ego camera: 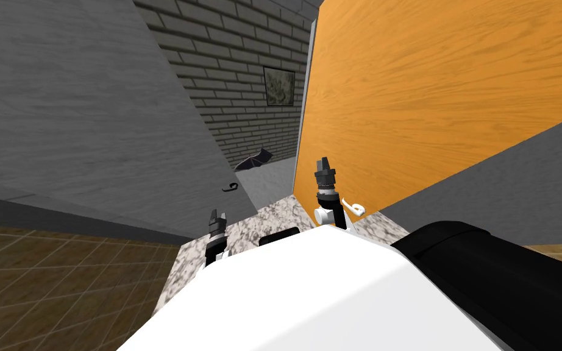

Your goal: Pull the door open

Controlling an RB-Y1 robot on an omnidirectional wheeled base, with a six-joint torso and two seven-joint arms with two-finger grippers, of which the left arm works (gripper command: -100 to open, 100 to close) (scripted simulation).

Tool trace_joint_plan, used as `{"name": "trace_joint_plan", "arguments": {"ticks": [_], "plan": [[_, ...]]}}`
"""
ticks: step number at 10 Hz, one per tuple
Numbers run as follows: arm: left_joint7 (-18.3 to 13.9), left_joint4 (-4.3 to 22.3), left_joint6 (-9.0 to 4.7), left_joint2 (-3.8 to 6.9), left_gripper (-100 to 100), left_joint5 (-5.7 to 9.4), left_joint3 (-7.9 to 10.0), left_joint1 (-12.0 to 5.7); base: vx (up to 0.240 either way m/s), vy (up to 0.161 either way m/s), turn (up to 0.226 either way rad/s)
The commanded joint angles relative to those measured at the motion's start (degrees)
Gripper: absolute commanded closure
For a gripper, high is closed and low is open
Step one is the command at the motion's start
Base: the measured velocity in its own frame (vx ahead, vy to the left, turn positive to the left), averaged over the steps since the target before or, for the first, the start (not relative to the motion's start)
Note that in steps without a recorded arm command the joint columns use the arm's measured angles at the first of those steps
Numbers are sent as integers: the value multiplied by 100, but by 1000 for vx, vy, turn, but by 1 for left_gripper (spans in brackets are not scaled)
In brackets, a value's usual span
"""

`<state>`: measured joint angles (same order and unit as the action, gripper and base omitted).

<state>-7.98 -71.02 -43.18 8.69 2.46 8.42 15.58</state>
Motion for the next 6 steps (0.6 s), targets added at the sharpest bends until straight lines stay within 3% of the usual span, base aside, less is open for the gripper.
{"name": "trace_joint_plan", "arguments": {"ticks": [1,3,6], "plan": [[-9,176,0,0,-100,8,15,-31,144,18,-42],[-26,376,-23,13,-100,19,34,-73,122,6,-26],[-67,891,-83,46,-100,47,82,-180,154,19,-45]]}}
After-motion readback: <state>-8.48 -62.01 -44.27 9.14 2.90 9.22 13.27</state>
